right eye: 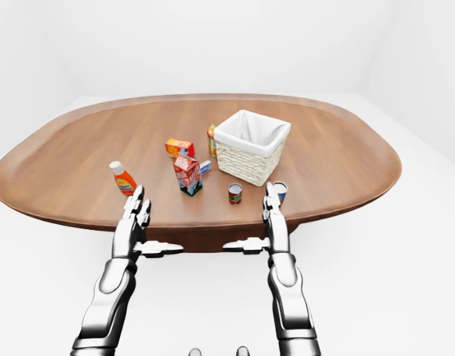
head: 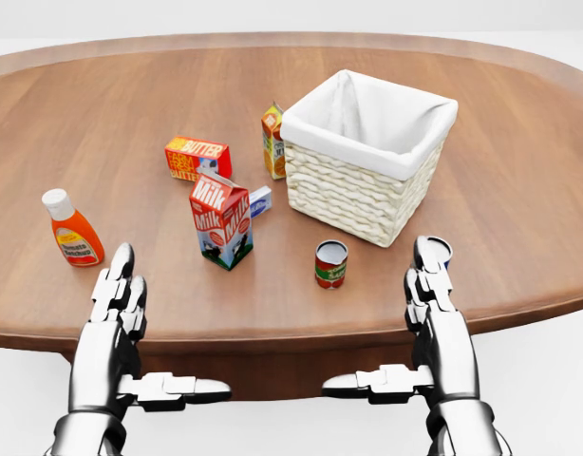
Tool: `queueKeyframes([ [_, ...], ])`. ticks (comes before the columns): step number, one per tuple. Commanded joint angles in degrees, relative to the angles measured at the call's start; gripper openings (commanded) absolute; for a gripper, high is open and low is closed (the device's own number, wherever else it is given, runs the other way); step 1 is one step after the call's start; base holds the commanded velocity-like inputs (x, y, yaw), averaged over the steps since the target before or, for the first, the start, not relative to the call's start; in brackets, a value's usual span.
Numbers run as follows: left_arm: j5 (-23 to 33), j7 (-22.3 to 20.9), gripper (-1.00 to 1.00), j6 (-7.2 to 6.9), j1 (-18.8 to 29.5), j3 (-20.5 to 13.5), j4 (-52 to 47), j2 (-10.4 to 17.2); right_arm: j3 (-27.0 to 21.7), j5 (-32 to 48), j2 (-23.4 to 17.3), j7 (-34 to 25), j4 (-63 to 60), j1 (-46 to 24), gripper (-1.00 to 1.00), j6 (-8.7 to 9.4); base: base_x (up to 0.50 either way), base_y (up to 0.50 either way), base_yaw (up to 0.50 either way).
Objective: Pick up the alphabet soup, and put it in the basket.
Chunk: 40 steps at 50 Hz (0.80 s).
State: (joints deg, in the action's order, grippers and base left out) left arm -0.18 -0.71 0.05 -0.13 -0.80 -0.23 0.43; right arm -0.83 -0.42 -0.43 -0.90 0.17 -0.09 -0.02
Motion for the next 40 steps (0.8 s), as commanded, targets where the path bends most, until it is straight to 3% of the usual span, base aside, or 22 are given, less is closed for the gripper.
queueKeyframes([
  [1,0.0,-1.2,1.0,0.13,-0.4,-1.2,-0.8,0.7,-1.3,-0.6,-0.7,-1.5,0.5,-0.2,1.0,-0.08,0.0,0.0,0.0],
  [10,-0.1,-1.3,1.0,0.61,-1.1,-1.5,-2.7,0.6,-1.2,-0.7,-0.6,-1.6,-0.1,0.0,1.0,0.27,0.0,0.0,0.0],
  [14,-1.3,-1.0,1.0,0.11,-1.7,-2.2,-5.5,0.5,-1.2,-0.8,-0.6,-1.7,-0.5,0.2,1.0,0.46,0.0,0.0,0.0],
  [22,-1.1,0.1,1.0,0.35,-2.1,-3.0,-9.4,0.8,-1.4,-1.0,-0.7,-1.9,0.8,-0.3,1.0,-0.35,0.0,0.0,0.0],
  [28,-0.7,1.1,1.0,-1.06,-1.9,-3.9,-12.1,1.0,-1.3,-0.9,-0.6,-1.8,0.0,0.0,1.0,0.23,0.0,0.0,0.0],
  [29,-2.3,1.0,1.0,-4.01,-2.0,-4.6,-15.3,0.9,-1.3,-0.9,-0.7,-1.8,0.1,0.0,1.0,0.15,0.0,0.0,0.0],
  [32,-2.6,1.4,1.0,-5.05,-1.9,-5.2,-17.9,1.0,-1.2,-0.9,-0.6,-1.8,-0.3,0.1,1.0,0.46,0.0,0.0,0.0],
  [40,-4.6,2.1,1.0,-5.05,-0.9,-7.3,-21.3,1.2,-1.4,-1.0,-0.7,-1.9,0.5,-0.2,1.0,-0.1,0.0,0.0,0.0],
])
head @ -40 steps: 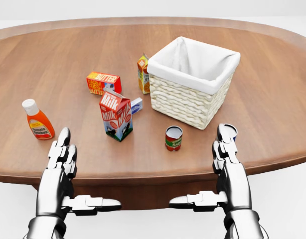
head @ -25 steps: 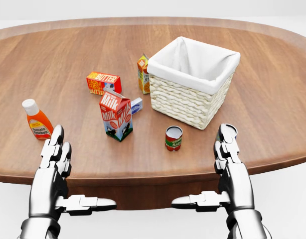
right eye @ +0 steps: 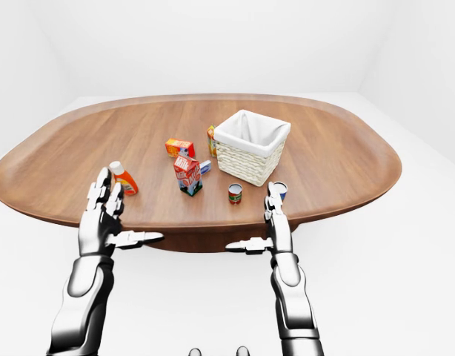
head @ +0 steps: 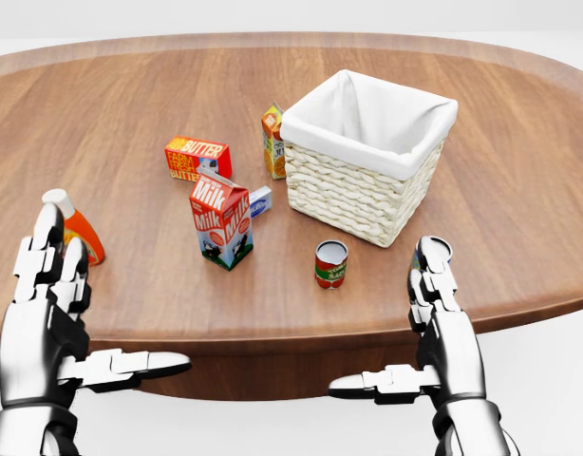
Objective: Pick up the alphabet soup, and put it in the basket.
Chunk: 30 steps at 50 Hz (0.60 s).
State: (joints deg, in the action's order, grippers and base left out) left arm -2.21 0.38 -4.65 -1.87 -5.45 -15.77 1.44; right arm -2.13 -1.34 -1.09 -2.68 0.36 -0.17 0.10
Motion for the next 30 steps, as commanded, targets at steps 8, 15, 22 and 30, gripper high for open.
queueKeyframes([
  [8,-7.8,4.7,1.0,-0.35,4.4,-7.7,-9.6,2.3,0.1,0.5,0.0,0.2,0.0,0.0,1.0,0.22,0.0,0.0,0.0],
  [15,-10.4,6.4,1.0,-0.35,7.0,-11.1,-9.6,4.5,0.1,0.8,0.0,0.3,0.4,-0.1,1.0,0.04,0.0,0.0,0.0],
  [22,-11.6,8.4,1.0,-0.35,8.8,-13.0,-7.0,6.8,0.1,0.4,0.0,-0.1,0.3,0.1,1.0,-0.33,0.0,0.0,0.0],
  [30,-13.1,9.0,1.0,-0.35,10.2,-14.5,-4.5,8.4,0.1,0.3,0.0,-0.1,0.2,0.1,1.0,-0.36,0.0,0.0,0.0],
])
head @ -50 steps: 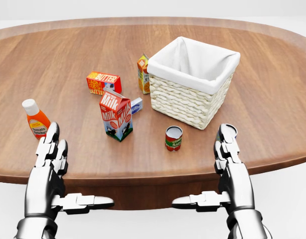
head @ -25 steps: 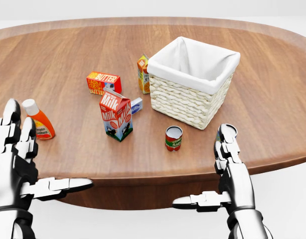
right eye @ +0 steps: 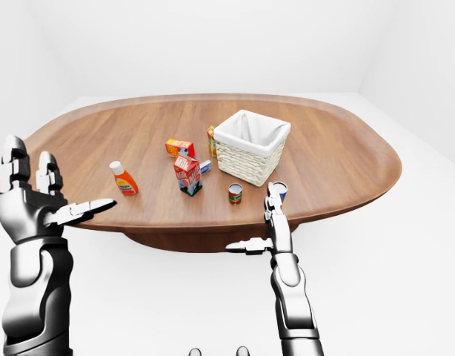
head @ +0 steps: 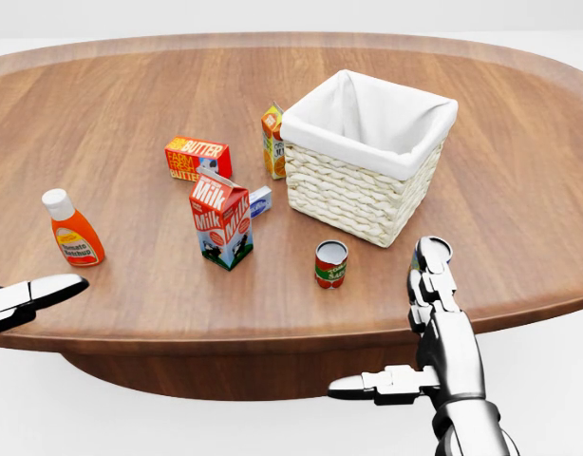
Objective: Pick up the alphabet soup, and put it in the basket.
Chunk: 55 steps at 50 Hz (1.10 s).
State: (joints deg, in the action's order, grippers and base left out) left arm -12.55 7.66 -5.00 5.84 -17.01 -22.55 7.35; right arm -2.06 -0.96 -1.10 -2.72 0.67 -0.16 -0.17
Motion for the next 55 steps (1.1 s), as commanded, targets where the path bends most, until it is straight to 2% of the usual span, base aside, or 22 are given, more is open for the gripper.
queueKeyframes([
  [1,-2.9,1.8,1.0,0.0,2.7,-3.1,3.0,2.8,0.0,-0.1,0.0,-0.1,0.2,0.0,1.0,-0.31,0.0,0.0,0.0],
  [3,-3.8,2.2,1.0,0.0,3.1,-3.9,3.9,3.4,-0.2,-0.1,-0.1,-0.1,0.9,-0.3,1.0,-0.72,0.0,0.0,0.0],
  [15,-5.2,3.3,1.0,0.0,5.6,-5.3,13.3,6.5,-0.1,-0.3,0.0,0.0,-0.1,0.0,1.0,-0.03,0.0,0.0,0.0],
  [20,-6.6,4.0,1.0,0.0,6.1,-5.9,16.0,7.6,-0.2,-0.5,-0.1,-0.3,0.5,-0.1,1.0,-0.73,0.0,0.0,0.0],
  [31,-7.4,4.7,1.0,0.0,6.8,-6.5,20.7,8.9,-0.2,-0.5,-0.1,-0.4,0.1,0.1,1.0,-0.52,0.0,0.0,0.0],
  [34,-7.4,4.9,1.0,0.0,7.0,-6.4,22.0,9.2,-0.3,-0.6,-0.1,-0.5,0.6,-0.1,1.0,-0.98,0.0,0.0,0.0],
  [42,-8.3,5.2,1.0,0.0,7.6,-7.1,23.8,10.2,-0.2,-0.5,0.0,-0.5,-0.1,0.1,1.0,-0.34,0.0,0.0,0.0],
  [44,-8.3,5.3,1.0,0.0,7.6,-7.1,23.9,10.5,-0.3,-0.5,-0.1,-0.5,0.6,-0.1,1.0,-0.85,0.0,0.0,0.0],
  [50,-9.0,5.5,1.0,0.0,8.1,-7.7,25.6,11.4,-0.3,-0.3,-0.1,-0.3,1.0,-0.3,1.0,-0.83,0.0,0.0,0.0],
  [52,-9.1,5.5,1.0,0.0,8.4,-7.8,26.2,11.7,-0.1,-0.1,0.0,0.0,-0.1,0.0,1.0,0.04,0.0,0.0,0.0],
  [55,-9.1,5.6,1.0,0.0,8.2,-7.6,26.1,11.7,-0.1,0.0,-0.1,0.0,0.5,-0.2,1.0,-0.17,0.0,0.0,0.0],
])
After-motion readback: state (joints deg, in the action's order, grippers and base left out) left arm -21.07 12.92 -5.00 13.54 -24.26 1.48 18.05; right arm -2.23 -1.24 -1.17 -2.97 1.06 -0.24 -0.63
